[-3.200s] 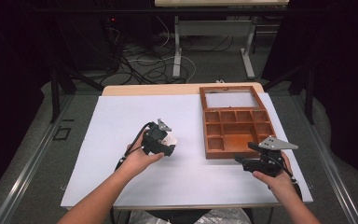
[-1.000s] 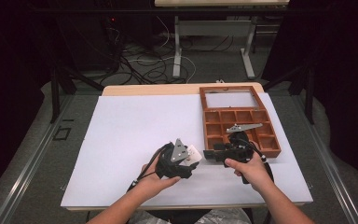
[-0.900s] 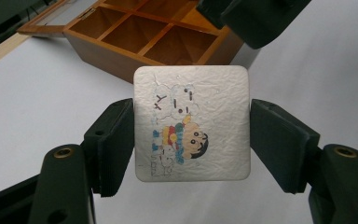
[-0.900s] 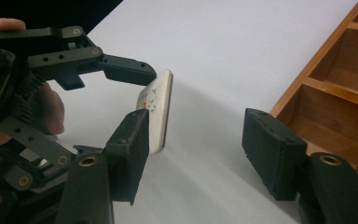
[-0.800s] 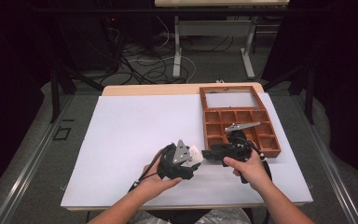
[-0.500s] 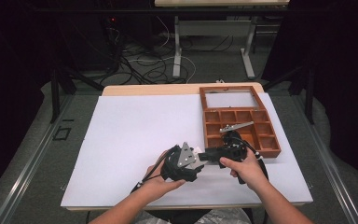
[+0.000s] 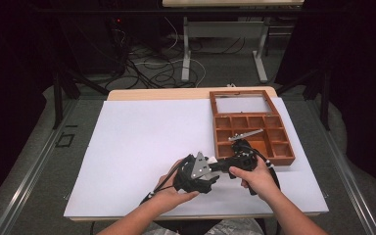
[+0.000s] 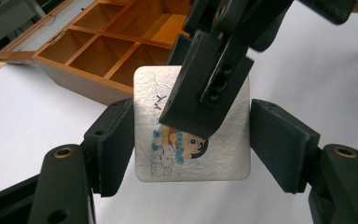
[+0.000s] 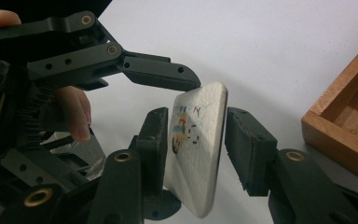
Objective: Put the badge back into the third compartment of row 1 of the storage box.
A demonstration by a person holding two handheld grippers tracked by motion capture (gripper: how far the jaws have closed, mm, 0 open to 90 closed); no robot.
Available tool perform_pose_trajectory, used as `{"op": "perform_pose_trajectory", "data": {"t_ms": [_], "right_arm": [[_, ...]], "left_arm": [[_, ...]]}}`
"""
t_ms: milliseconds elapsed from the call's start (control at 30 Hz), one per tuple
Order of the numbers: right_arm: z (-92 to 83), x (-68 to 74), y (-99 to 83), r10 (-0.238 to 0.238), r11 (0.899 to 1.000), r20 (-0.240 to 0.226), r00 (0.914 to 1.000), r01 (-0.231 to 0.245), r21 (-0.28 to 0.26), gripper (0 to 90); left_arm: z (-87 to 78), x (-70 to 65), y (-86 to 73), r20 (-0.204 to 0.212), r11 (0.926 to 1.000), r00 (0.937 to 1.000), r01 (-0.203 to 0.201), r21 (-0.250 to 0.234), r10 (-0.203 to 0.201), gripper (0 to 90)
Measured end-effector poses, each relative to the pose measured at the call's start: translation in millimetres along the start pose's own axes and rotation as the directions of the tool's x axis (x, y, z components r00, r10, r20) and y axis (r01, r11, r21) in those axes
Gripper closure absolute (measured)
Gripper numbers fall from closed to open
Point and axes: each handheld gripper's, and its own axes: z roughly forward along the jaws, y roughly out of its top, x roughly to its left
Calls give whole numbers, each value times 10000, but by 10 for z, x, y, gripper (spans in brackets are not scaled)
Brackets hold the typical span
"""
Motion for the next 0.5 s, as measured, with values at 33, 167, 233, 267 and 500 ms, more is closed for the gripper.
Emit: {"op": "perform_pose_trajectory", "data": {"t_ms": [33, 167, 233, 267, 500], "right_arm": [[8, 2, -2, 34, 10000, -7, 10000, -34, 50, 607], [39, -10, -9, 125, 9998, -203, 9997, -122, 170, 635], [57, -15, -15, 198, 9995, -242, 9995, -192, 254, 654], [57, -15, -15, 198, 9995, -242, 9995, -192, 254, 654], [67, -23, -26, 383, 9985, -293, 9988, -371, 404, 724]], "left_arm": [[1, -4, 1, 5, 10000, 10000, 5, 6, -5, 334], [10, -16, -1, 75, 10000, 10000, 21, -21, -20, 334], [11, -21, -2, 114, 10000, 9999, 19, -26, -19, 334], [9, -20, -2, 126, 10000, 9999, -6, -11, 7, 334], [5, -27, -2, 126, 10000, 9999, 49, -83, -48, 334]]}}
